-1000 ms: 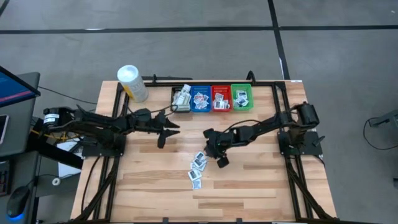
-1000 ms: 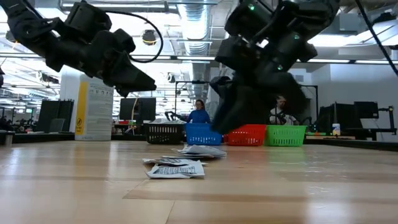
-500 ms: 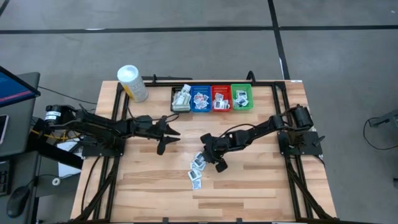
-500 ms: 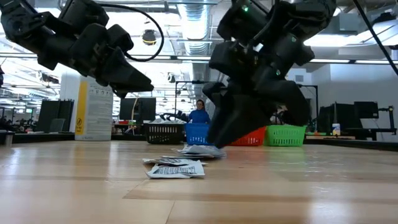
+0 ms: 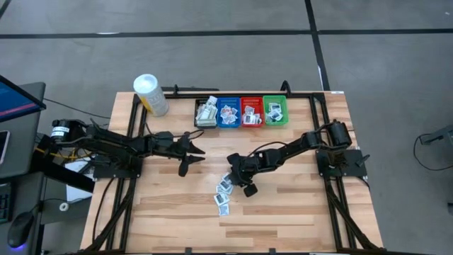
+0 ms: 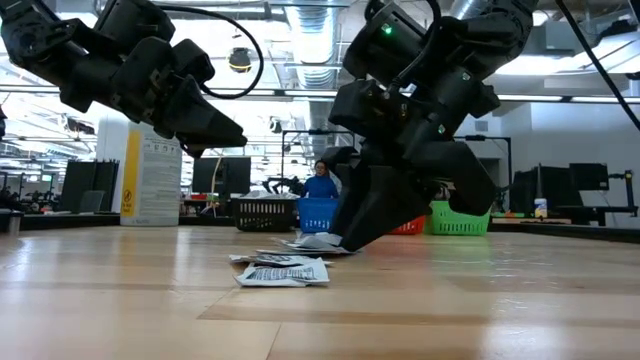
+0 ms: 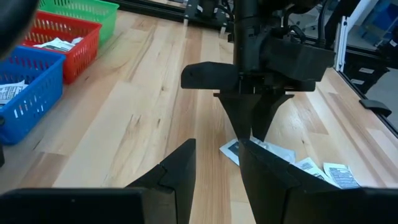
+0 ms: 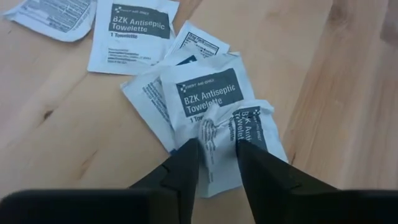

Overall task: Pick & Place First Aid Supplies
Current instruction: Put the gray towelette pack in the red bin

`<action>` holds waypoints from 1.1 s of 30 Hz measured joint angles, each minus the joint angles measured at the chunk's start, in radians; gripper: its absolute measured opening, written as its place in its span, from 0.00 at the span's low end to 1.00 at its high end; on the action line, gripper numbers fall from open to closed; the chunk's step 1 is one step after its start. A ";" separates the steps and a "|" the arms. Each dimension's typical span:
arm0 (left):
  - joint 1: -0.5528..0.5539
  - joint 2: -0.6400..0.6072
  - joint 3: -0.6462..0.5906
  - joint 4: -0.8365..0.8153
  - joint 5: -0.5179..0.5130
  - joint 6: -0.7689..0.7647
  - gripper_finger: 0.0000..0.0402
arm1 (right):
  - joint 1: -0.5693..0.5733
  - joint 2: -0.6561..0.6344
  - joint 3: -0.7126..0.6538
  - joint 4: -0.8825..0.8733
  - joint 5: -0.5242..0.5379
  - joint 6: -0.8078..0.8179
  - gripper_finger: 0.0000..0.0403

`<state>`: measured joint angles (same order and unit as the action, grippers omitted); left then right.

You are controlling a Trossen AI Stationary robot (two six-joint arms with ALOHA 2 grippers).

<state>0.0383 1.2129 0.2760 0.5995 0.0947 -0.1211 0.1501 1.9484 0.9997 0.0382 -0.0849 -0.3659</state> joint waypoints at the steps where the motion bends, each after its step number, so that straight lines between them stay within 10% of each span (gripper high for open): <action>1: 0.000 0.000 0.000 0.000 -0.001 0.000 0.30 | 0.000 0.000 0.000 -0.002 -0.001 0.012 0.26; 13: 0.000 0.000 0.000 0.000 -0.006 0.000 0.30 | 0.000 -0.006 0.040 -0.103 0.004 0.113 0.02; 33: -0.006 0.000 0.001 0.000 -0.005 -0.026 0.30 | -0.062 -0.079 0.223 -0.375 0.019 0.045 0.01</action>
<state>0.0319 1.2129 0.2768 0.5991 0.0897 -0.1474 0.0885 1.8697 1.2225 -0.3368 -0.0658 -0.3210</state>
